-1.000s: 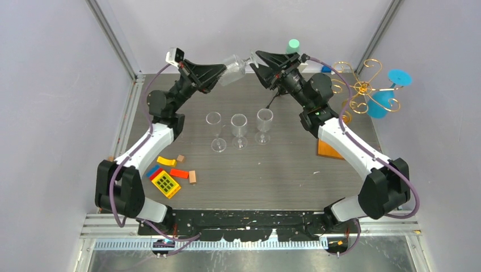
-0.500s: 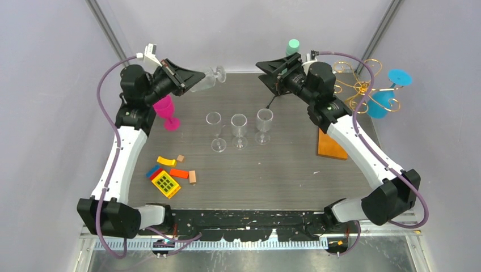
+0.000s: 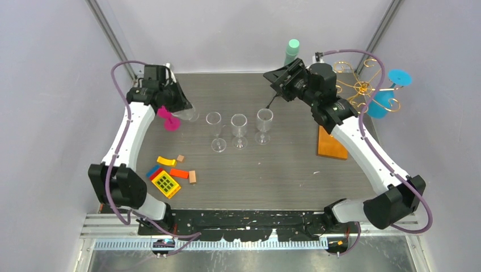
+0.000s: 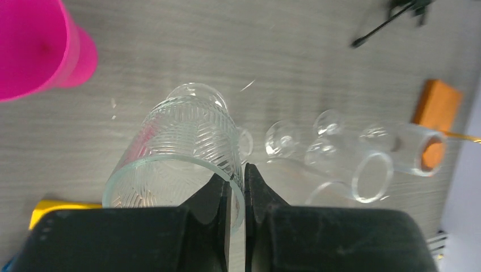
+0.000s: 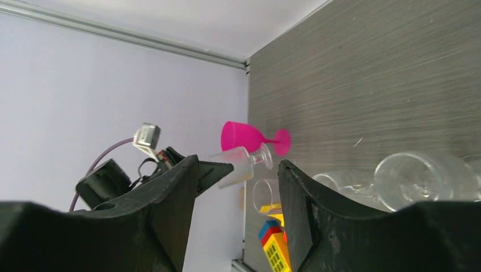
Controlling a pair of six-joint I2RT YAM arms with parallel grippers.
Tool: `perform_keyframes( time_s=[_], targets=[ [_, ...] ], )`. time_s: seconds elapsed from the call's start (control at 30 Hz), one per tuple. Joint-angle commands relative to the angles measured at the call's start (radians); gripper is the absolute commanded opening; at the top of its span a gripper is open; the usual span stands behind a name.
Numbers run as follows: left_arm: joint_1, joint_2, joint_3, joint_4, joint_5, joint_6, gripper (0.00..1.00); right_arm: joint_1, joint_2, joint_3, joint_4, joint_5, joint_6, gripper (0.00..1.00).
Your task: Take the wine glass off the wine glass rack
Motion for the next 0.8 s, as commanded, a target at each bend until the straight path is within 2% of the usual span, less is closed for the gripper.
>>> perform_keyframes(
  time_s=[0.0,0.27,0.57,0.77],
  targets=[
    [-0.028,0.041,0.013,-0.063,-0.089,0.092,0.0,-0.002,-0.101,0.095,-0.048,0.128,-0.164,0.59],
    [-0.104,0.194,0.033,-0.092,-0.182,0.117,0.0,-0.001,-0.187,0.145,-0.129,0.285,-0.31,0.6],
    [-0.115,0.29,0.049,-0.133,-0.263,0.135,0.0,-0.003,-0.266,0.16,-0.21,0.429,-0.404,0.6],
    [-0.117,0.339,0.065,-0.191,-0.295,0.172,0.09,-0.002,-0.298,0.176,-0.241,0.496,-0.45,0.61]
  ],
)
